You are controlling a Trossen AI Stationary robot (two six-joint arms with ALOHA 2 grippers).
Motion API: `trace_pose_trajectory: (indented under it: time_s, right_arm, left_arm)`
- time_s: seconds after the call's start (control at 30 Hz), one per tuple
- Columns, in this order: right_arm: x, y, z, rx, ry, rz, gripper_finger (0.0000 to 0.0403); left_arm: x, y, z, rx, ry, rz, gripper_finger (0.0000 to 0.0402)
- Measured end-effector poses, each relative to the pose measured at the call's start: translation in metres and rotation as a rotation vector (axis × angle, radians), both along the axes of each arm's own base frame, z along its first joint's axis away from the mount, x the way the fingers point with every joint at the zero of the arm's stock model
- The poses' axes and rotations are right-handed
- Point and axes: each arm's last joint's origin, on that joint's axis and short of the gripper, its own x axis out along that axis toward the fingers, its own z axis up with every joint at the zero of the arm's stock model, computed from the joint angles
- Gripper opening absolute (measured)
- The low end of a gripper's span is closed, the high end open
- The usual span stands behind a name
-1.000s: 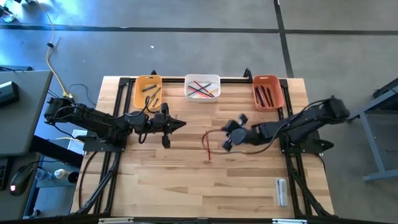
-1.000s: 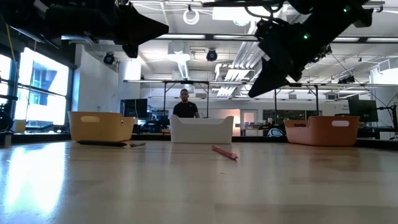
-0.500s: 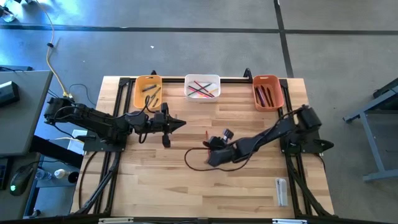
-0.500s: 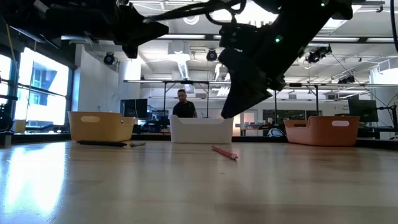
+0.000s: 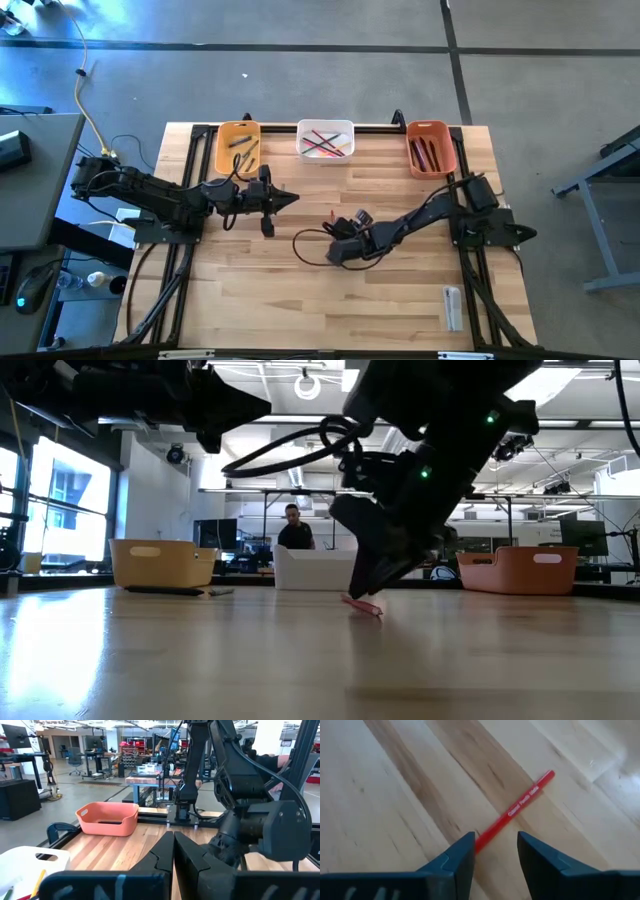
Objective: Sort crayons/erasers/pens/pencils in bins
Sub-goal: Put the red color pen into the white bin
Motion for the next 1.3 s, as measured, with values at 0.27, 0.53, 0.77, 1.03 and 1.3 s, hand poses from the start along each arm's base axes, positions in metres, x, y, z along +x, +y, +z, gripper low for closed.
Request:
trace_pose_trajectory:
  time_s: [0.27, 0.53, 0.77, 1.03, 1.3]
  right_arm:
    - [0.001, -0.006, -0.007, 0.034, 0.037, 0.000, 0.0126]
    - [-0.007, -0.013, -0.006, 0.025, 0.143, -0.004, 0.0099]
    - [-0.009, -0.027, -0.008, 0.050, 0.219, 0.007, 0.0067]
    - [-0.008, -0.031, -0.008, 0.033, 0.261, 0.091, 0.0018]
    - [-0.012, -0.033, 0.004, -0.011, 0.273, 0.158, 0.0007]
  left_arm:
    - [0.000, 0.000, 0.000, 0.001, 0.000, 0.001, 0.0000]
    - [0.000, 0.000, 0.000, -0.001, 0.000, 0.001, 0.0001]
    - [0.000, 0.000, 0.000, -0.001, 0.000, 0.000, 0.0001]
    - [0.000, 0.000, 0.001, 0.001, -0.005, 0.001, 0.0000]
    - [-0.002, 0.000, 0.004, -0.024, -0.024, 0.007, 0.0000]
